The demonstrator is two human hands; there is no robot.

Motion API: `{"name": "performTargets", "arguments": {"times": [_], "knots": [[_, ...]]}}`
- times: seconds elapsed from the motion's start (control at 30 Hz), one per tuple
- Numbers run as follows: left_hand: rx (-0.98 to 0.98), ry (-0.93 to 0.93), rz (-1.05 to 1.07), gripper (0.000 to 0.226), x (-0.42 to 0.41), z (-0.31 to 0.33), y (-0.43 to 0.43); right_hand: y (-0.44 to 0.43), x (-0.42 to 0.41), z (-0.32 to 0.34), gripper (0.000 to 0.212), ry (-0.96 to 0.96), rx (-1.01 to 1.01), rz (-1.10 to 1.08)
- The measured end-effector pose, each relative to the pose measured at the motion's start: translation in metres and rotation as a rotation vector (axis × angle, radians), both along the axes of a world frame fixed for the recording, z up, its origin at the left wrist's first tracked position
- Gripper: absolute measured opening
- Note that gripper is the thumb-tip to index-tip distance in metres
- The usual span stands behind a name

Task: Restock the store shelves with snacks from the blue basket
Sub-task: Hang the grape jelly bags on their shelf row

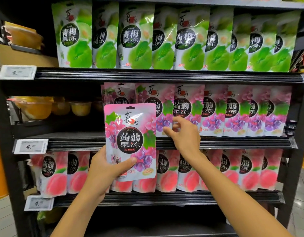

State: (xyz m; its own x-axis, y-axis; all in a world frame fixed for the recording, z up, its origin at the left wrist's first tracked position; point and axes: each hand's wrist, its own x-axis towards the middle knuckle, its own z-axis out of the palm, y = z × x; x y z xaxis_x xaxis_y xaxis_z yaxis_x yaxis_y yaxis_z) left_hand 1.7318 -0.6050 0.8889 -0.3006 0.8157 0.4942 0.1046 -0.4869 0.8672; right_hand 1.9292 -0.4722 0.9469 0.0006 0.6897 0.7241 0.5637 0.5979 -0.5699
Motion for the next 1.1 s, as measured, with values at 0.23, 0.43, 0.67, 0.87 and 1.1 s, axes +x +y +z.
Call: {"name": "performTargets", "arguments": {"times": [0.23, 0.43, 0.67, 0.87, 1.1], "knots": [[0.006, -0.004, -0.001, 0.056, 0.005, 0.002, -0.004, 0.006, 0.013, -0.004, 0.033, 0.102, -0.022, 0.063], [-0.016, 0.0, 0.008, 0.054, 0.015, 0.001, -0.003, 0.003, 0.021, -0.003, 0.022, 0.182, -0.052, 0.182], [-0.024, -0.008, 0.066, 0.048, 0.03, 0.012, 0.0, -0.036, 0.026, 0.004, 0.021, 0.178, 0.054, 0.404], [0.011, 0.04, 0.224, 0.063, 0.045, 0.02, 0.007, -0.043, 0.007, 0.001, 0.05, 0.163, -0.171, 0.594], [0.074, 0.011, 0.32, 0.077, 0.018, 0.055, 0.018, -0.037, -0.014, 0.023, 0.012, 0.387, -0.291, 0.558]]}}
